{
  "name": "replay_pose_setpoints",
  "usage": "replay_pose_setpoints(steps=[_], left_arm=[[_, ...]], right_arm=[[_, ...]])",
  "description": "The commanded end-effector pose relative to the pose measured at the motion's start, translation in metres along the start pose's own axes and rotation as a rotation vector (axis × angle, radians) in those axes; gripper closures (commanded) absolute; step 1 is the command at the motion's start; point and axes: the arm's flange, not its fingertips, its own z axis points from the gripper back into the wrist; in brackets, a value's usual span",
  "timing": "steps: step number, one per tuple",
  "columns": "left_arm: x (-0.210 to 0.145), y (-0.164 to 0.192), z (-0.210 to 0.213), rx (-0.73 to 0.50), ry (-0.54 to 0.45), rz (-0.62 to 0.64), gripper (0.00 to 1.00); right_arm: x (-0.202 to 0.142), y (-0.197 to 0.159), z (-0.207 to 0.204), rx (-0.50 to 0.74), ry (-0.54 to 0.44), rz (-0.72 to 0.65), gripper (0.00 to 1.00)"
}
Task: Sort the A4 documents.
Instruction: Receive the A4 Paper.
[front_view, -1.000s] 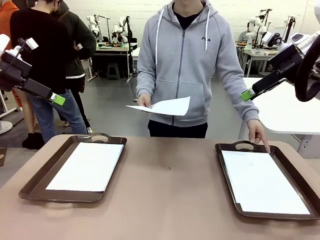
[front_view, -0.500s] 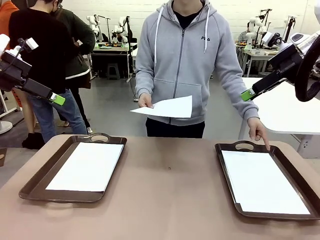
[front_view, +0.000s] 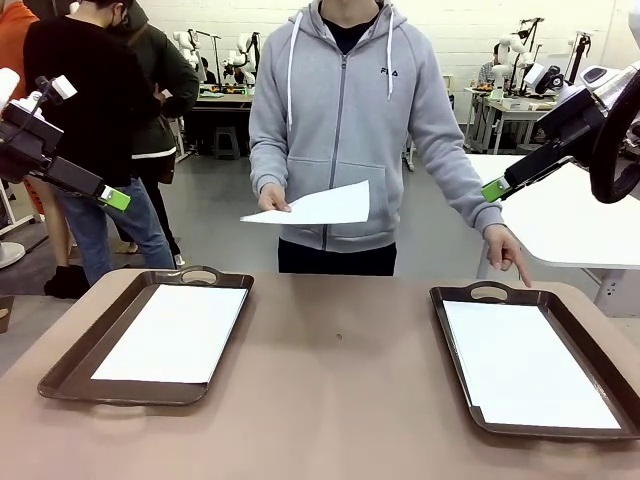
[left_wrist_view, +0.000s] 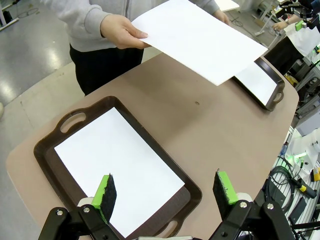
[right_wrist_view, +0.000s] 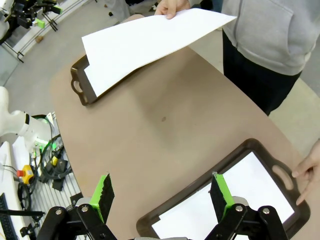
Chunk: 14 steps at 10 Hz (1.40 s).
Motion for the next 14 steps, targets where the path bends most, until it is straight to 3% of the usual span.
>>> replay_pose_setpoints(steps=[1, 2, 3, 7, 11, 14], left_arm=[[0.000, -0.001, 0.000, 0.005, 0.004, -0.002, 0.00], [0.000, -0.001, 0.000, 0.005, 0.004, -0.002, 0.00], [0.000, -0.001, 0.000, 0.005, 0.004, -0.002, 0.00], [0.000, -0.001, 0.000, 0.005, 0.004, -0.002, 0.00], [0.000, -0.001, 0.000, 0.005, 0.004, -0.002, 0.00], [0.000, -0.001, 0.000, 0.005, 0.004, -0.002, 0.00]], right_arm=[[0.000, 0.000, 0.000, -0.001, 0.001, 0.002, 0.00], [0.000, 0.000, 0.000, 0.000, 0.000, 0.000, 0.00], [0.003, -0.011, -0.002, 0.010, -0.037, -0.099, 0.00], [0.016, -0.045, -0.072, 0.078, -0.043, -0.371, 0.00], [0.035, -0.079, -0.133, 0.375, -0.171, -0.651, 0.00], [0.053, -0.086, -0.172, 0.467, -0.203, -0.720, 0.00]])
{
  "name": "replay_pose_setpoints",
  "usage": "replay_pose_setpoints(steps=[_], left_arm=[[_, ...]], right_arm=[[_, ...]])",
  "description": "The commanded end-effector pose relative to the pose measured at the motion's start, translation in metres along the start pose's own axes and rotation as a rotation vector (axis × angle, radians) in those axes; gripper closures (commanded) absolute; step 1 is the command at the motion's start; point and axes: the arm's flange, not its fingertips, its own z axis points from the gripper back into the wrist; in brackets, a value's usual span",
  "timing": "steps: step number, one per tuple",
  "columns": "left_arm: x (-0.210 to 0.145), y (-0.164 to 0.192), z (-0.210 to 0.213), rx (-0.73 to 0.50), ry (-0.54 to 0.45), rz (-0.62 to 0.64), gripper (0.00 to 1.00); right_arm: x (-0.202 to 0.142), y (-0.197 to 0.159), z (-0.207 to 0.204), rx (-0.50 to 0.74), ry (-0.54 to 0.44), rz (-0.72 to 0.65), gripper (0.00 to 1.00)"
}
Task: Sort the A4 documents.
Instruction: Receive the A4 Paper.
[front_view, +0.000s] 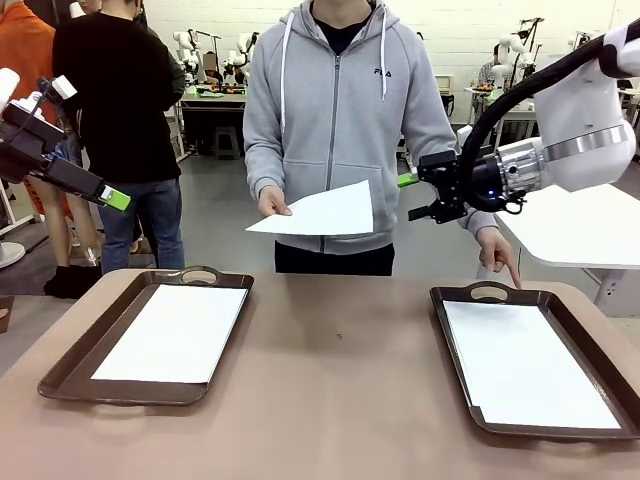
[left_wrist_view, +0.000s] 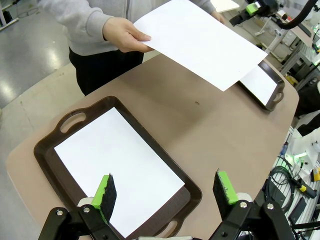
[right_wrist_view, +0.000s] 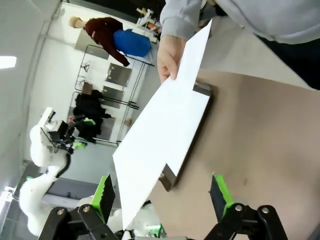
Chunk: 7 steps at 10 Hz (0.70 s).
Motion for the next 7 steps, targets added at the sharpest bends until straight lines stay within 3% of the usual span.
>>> replay_pose_setpoints(steps=[1, 4, 7], left_arm=[[0.000, -0.001, 0.000, 0.005, 0.004, -0.002, 0.00], [0.000, -0.001, 0.000, 0.005, 0.004, -0.002, 0.00], [0.000, -0.001, 0.000, 0.005, 0.004, -0.002, 0.00]], right_arm=[[0.013, -0.003, -0.028, 0.027, 0.010, -0.065, 0.00], [0.013, -0.007, -0.060, 0.086, 0.037, -0.135, 0.00], [0.010, -0.007, -0.081, 0.070, 0.004, -0.164, 0.00]])
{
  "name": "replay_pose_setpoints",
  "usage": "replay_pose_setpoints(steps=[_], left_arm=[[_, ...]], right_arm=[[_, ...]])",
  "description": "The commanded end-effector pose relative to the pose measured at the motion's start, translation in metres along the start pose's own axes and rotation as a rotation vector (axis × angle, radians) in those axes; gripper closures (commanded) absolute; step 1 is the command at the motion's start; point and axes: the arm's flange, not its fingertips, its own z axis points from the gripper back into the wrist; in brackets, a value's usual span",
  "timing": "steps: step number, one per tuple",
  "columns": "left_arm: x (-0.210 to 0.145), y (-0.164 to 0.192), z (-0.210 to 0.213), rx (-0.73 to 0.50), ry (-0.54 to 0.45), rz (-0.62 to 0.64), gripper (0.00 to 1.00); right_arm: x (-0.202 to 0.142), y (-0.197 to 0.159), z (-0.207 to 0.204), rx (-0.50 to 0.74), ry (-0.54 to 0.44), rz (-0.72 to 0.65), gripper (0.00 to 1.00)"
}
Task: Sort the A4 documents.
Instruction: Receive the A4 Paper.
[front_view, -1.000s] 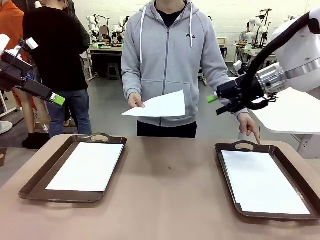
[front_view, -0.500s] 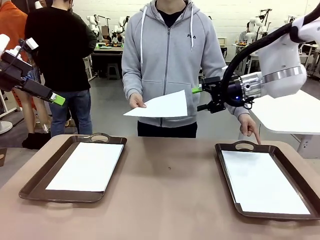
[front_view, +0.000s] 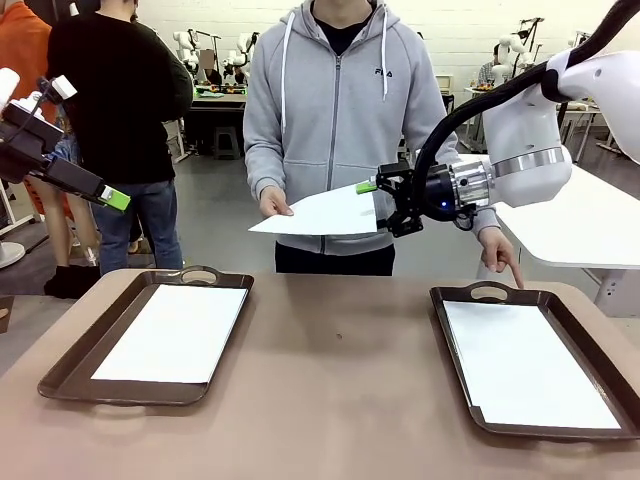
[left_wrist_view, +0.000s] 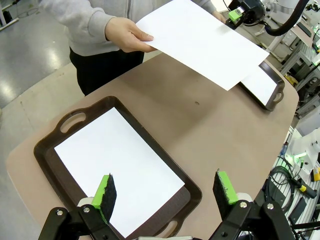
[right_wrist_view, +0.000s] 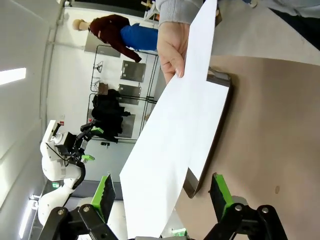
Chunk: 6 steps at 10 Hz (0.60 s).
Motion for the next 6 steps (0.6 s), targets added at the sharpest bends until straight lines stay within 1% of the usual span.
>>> replay_pose_setpoints(steps=[1, 4, 6], left_arm=[[0.000, -0.001, 0.000, 0.005, 0.004, -0.002, 0.00], [0.000, -0.001, 0.000, 0.005, 0.004, -0.002, 0.00], [0.000, -0.001, 0.000, 0.005, 0.004, -0.002, 0.00]], right_arm=[[0.010, 0.001, -0.011, -0.005, -0.047, -0.041, 0.00], [0.012, -0.004, -0.016, 0.009, -0.045, -0.065, 0.00], [0.014, -0.011, -0.017, 0.085, -0.043, -0.098, 0.00]])
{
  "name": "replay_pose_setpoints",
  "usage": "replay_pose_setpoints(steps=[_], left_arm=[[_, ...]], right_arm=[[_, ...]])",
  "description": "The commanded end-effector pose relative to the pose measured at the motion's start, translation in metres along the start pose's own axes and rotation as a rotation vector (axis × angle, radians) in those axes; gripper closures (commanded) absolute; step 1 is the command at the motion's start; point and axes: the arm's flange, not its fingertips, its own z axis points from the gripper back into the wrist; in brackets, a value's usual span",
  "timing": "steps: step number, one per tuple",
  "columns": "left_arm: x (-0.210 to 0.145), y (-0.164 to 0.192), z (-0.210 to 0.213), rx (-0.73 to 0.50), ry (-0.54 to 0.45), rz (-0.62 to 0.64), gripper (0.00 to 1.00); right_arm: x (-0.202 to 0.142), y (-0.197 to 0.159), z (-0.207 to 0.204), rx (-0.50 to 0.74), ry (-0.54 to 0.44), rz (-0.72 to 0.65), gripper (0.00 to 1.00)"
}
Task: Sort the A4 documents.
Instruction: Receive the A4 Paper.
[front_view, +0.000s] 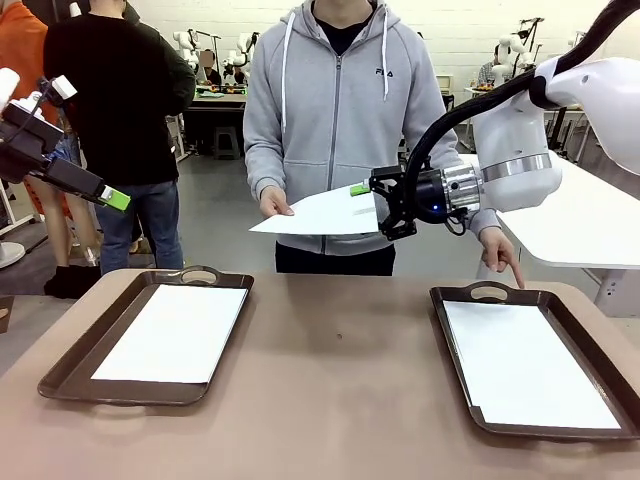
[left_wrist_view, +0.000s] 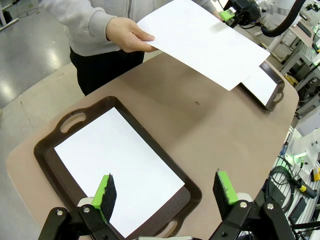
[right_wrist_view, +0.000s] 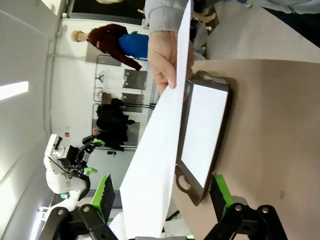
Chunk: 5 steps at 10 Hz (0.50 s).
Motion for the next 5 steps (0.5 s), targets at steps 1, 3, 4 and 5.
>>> replay_pose_setpoints(steps=[1, 3, 4, 5], left_arm=[[0.0001, -0.0007, -0.0004, 0.005, 0.004, -0.002, 0.00], [0.0001, -0.0007, -0.0004, 0.005, 0.004, -0.002, 0.00], [0.0001, -0.0007, -0.0004, 0.005, 0.004, -0.002, 0.00], [0.0001, -0.0007, -0.0004, 0.005, 0.004, -0.002, 0.00]], right_arm=[[0.0101, -0.0017, -0.0044, 0.089, -0.008, -0.043, 0.00], [0.0104, -0.0027, -0.0031, 0.122, 0.008, -0.048, 0.03], [0.0102, -0.0044, -0.0028, 0.131, 0.012, -0.052, 0.10], [0.0095, -0.0047, -0.0023, 0.135, 0.017, -0.054, 0.19]])
